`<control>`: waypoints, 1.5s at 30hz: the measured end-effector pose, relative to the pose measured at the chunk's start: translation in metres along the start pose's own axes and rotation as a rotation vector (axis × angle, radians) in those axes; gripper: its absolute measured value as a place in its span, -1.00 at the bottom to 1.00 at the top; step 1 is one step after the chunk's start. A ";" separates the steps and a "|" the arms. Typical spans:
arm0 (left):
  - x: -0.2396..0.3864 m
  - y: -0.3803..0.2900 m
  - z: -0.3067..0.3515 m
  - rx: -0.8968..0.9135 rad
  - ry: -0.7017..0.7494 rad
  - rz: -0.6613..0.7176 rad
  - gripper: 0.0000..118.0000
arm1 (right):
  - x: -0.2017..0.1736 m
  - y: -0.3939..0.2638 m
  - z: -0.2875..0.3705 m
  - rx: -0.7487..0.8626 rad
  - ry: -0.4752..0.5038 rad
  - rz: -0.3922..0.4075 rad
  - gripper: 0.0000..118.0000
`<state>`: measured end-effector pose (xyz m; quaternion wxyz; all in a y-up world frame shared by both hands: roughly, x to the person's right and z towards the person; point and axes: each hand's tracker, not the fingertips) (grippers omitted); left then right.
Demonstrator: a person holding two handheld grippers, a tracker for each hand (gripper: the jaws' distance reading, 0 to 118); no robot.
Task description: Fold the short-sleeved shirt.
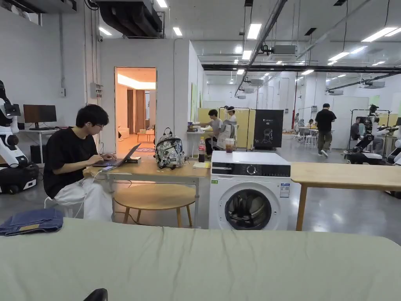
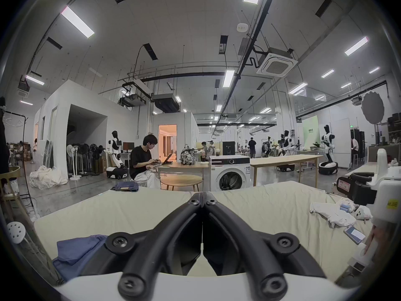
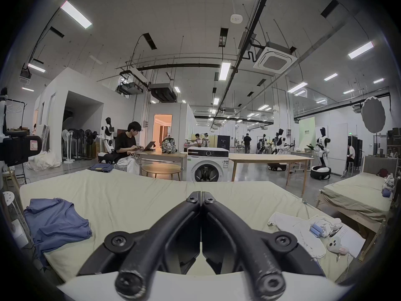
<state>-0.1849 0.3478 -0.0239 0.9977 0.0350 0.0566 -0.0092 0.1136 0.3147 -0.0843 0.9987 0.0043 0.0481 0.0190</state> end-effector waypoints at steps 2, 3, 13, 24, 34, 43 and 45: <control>0.000 0.000 0.000 -0.001 -0.002 0.000 -1.00 | -0.001 0.000 0.000 -0.001 -0.002 0.005 -1.00; 0.000 -0.001 0.000 -0.002 0.000 0.000 -1.00 | -0.001 0.000 0.000 -0.002 -0.002 0.007 -1.00; -0.002 -0.001 -0.001 -0.007 0.001 0.003 -1.00 | -0.001 -0.001 -0.001 -0.009 -0.007 0.010 -1.00; 0.001 -0.001 -0.001 -0.007 0.003 -0.010 -1.00 | -0.001 -0.002 -0.001 -0.011 -0.004 0.017 -1.00; -0.004 0.000 0.001 -0.011 0.011 -0.012 -1.00 | -0.007 -0.001 -0.003 -0.011 0.009 0.016 -1.00; -0.045 -0.001 0.028 -0.030 0.172 -0.050 -1.00 | -0.067 -0.004 -0.020 -0.027 0.197 -0.016 -1.00; -0.060 0.000 0.039 -0.048 0.209 -0.061 -1.00 | -0.085 -0.007 -0.024 -0.038 0.248 -0.028 -1.00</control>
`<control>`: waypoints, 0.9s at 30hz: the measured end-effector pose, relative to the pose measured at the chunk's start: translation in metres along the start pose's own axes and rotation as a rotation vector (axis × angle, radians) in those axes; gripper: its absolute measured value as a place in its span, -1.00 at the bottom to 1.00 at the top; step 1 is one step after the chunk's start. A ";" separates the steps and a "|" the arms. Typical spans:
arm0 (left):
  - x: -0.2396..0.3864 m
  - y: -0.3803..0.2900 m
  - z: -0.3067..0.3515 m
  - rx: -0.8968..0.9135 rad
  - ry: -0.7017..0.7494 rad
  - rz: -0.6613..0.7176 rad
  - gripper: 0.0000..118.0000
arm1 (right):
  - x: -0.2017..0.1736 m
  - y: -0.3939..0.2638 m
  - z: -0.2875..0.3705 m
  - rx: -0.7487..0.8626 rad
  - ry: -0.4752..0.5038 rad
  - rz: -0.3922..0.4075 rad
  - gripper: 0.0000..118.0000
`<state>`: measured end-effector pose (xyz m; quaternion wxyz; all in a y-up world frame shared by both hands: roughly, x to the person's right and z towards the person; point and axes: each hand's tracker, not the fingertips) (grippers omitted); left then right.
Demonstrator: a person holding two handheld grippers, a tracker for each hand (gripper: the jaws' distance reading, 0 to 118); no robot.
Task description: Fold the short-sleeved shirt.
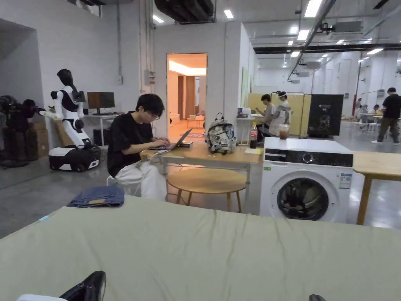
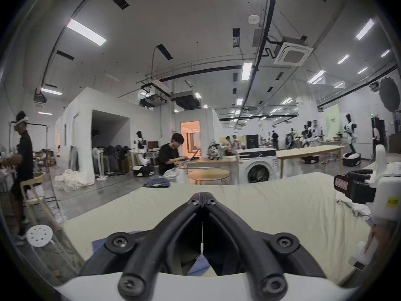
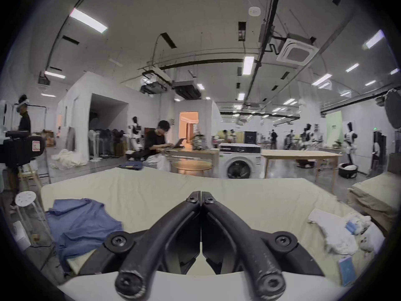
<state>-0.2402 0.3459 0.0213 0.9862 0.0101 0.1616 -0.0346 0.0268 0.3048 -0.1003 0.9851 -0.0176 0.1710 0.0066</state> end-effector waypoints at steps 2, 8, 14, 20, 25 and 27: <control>-0.019 -0.001 0.011 -0.019 0.050 -0.006 -1.00 | -0.016 -0.004 -0.009 -0.018 0.054 0.004 -1.00; -0.058 -0.006 0.033 -0.055 0.172 0.000 -1.00 | -0.044 -0.013 -0.017 -0.033 0.157 -0.026 -1.00; -0.076 -0.019 0.035 -0.112 0.231 -0.019 -1.00 | -0.055 -0.013 -0.016 -0.037 0.204 -0.006 -1.00; -0.097 -0.028 0.013 -0.249 0.134 -0.074 -0.76 | -0.047 -0.020 -0.017 -0.051 0.207 0.004 -1.00; -0.124 -0.057 -0.052 -0.419 0.062 -0.094 0.40 | -0.034 -0.034 -0.020 -0.105 0.179 -0.015 -1.00; -0.140 -0.078 -0.086 -0.486 -0.006 -0.040 0.40 | -0.029 -0.042 -0.022 -0.132 0.164 -0.010 -1.00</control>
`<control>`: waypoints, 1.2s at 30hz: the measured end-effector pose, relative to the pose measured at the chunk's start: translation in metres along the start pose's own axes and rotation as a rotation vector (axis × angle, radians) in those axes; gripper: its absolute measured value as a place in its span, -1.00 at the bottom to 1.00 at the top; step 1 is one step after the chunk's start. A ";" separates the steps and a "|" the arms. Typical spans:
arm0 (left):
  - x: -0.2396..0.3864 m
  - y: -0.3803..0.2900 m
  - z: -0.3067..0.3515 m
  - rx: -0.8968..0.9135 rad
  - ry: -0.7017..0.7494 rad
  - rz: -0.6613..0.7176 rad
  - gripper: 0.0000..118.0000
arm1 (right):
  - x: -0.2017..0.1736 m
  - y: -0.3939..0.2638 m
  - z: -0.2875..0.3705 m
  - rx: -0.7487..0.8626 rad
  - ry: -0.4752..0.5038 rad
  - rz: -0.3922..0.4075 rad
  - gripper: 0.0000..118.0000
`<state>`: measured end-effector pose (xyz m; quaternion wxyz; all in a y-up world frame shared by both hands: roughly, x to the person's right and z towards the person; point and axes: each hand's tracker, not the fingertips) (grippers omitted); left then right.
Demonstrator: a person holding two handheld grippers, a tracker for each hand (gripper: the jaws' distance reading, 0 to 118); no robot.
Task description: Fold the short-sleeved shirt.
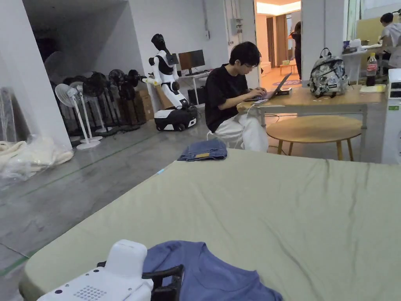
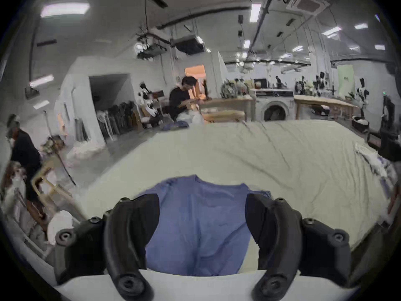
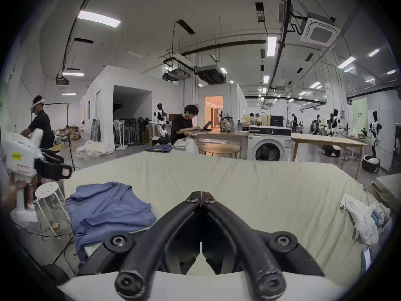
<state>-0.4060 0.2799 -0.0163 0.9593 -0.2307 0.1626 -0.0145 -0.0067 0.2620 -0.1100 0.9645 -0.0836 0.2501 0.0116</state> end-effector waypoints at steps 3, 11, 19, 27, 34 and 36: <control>-0.020 -0.004 -0.085 -0.152 -0.150 0.146 0.40 | 0.009 -0.011 -0.006 -0.042 -0.022 -0.014 -1.00; -0.045 -0.065 -0.265 -0.596 -0.154 0.129 -0.06 | 0.035 -0.039 -0.027 -0.189 -0.081 -0.043 -1.00; -0.030 -0.058 -0.249 -0.540 -0.129 0.066 -1.00 | 0.050 -0.053 -0.040 -0.239 -0.080 -0.131 -1.00; -0.081 0.099 -0.191 -0.335 -0.081 0.246 -1.00 | 0.054 -0.043 -0.017 -0.185 -0.066 -0.094 -1.00; -0.066 0.286 -0.090 0.103 -0.002 0.040 -1.00 | 0.066 -0.033 0.000 -0.150 -0.081 -0.124 -1.00; -0.048 0.317 -0.085 0.110 -0.009 -0.029 -1.00 | 0.070 -0.029 0.007 -0.134 -0.104 -0.129 -1.00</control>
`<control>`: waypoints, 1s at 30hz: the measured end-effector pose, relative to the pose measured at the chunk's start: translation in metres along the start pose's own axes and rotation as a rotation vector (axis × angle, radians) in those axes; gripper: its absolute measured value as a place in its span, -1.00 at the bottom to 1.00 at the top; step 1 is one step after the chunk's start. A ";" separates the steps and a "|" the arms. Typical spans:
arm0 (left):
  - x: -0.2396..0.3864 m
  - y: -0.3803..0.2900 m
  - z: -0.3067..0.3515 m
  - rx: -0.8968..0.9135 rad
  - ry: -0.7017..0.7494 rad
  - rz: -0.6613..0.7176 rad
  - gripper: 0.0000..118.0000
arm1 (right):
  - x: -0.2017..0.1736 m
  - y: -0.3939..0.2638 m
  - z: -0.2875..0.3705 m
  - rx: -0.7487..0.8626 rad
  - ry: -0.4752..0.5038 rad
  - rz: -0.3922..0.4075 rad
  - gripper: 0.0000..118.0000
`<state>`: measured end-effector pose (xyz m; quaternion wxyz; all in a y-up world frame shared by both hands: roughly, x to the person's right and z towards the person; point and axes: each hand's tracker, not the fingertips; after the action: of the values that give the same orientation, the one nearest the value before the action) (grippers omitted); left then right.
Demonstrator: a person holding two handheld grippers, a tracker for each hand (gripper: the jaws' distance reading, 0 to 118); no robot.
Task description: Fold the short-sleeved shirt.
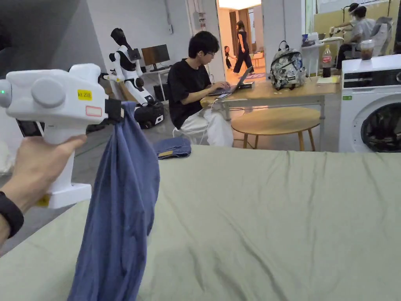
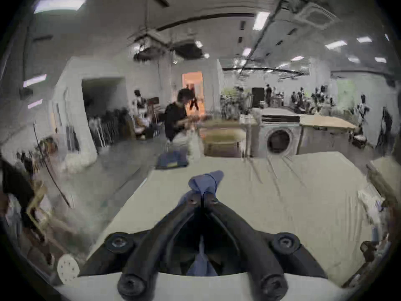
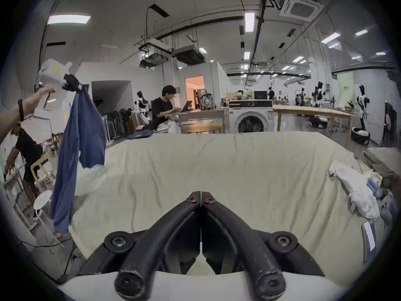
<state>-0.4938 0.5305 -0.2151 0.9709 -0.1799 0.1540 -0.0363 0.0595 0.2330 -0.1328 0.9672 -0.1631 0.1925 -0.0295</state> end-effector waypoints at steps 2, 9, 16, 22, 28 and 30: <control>0.030 0.011 -0.003 -0.009 -0.055 -0.028 -1.00 | 0.008 0.003 0.007 0.017 -0.006 -0.033 -1.00; 0.191 -0.126 -0.070 -0.170 -0.367 0.024 -1.00 | 0.037 0.006 0.038 0.060 -0.080 -0.067 -1.00; 0.430 -0.313 -0.038 -0.477 -0.800 0.114 -1.00 | 0.079 0.006 0.078 0.071 -0.240 -0.088 -1.00; 0.566 -0.395 0.070 -0.579 -1.110 0.024 -1.00 | 0.111 -0.008 0.105 0.018 -0.345 -0.114 -1.00; 0.582 -0.383 0.103 -0.524 -1.253 -0.058 -0.13 | 0.128 -0.018 0.123 0.014 -0.395 -0.133 -1.00; 0.557 -0.374 0.101 -0.505 -1.261 0.022 -0.17 | 0.131 -0.018 0.126 0.018 -0.396 -0.153 -1.00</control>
<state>0.0608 0.1459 -0.1500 0.8036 -0.3863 -0.4359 0.1224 0.2285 0.2388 -0.0643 0.9825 -0.1714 -0.0145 -0.0720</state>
